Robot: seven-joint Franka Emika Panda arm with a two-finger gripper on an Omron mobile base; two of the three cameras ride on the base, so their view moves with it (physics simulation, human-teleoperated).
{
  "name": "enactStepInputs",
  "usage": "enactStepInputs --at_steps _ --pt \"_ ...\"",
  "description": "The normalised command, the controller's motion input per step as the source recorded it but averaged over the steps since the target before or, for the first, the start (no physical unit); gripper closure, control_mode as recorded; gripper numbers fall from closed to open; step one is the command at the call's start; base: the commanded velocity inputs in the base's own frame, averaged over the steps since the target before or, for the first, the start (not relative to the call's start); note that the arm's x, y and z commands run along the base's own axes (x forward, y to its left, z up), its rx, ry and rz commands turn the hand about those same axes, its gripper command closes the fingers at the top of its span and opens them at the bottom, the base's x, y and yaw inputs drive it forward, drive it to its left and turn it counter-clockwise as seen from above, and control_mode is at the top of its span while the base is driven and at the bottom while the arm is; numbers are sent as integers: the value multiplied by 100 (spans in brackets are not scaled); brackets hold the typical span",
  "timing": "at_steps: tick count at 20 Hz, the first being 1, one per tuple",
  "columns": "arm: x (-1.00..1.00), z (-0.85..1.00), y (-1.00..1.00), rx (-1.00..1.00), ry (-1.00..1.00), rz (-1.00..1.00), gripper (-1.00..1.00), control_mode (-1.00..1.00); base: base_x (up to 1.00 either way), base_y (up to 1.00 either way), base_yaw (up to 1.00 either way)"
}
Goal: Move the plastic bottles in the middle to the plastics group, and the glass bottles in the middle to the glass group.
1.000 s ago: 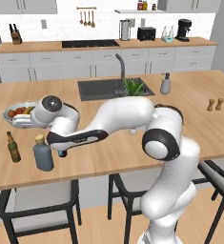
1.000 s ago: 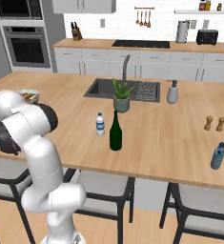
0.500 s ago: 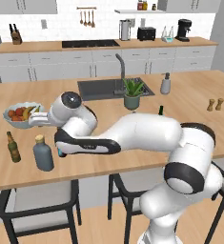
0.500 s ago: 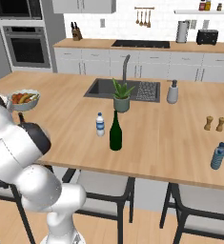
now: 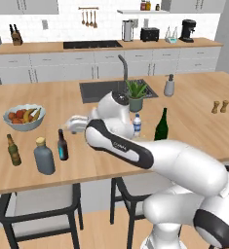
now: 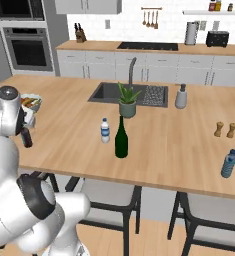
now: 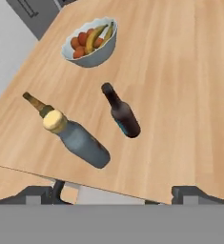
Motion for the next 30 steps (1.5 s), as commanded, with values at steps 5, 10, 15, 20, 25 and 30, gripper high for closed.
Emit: enactStepInputs --at_steps 5,10,15,20,25,30 --pt "-19 29 -86 0 26 0 -100 -100 0 0 0" --pt "-6 24 -86 -7 35 0 -100 -100 0 0 0" --pt "-6 14 -94 -10 36 0 -100 -100 0 0 0" --pt "-6 1 -94 -8 32 0 -100 -100 0 0 0" --pt "0 5 -91 -8 29 0 -100 -100 0 0 0" --pt "0 -2 -73 -12 -5 0 -100 -100 0 0 0"
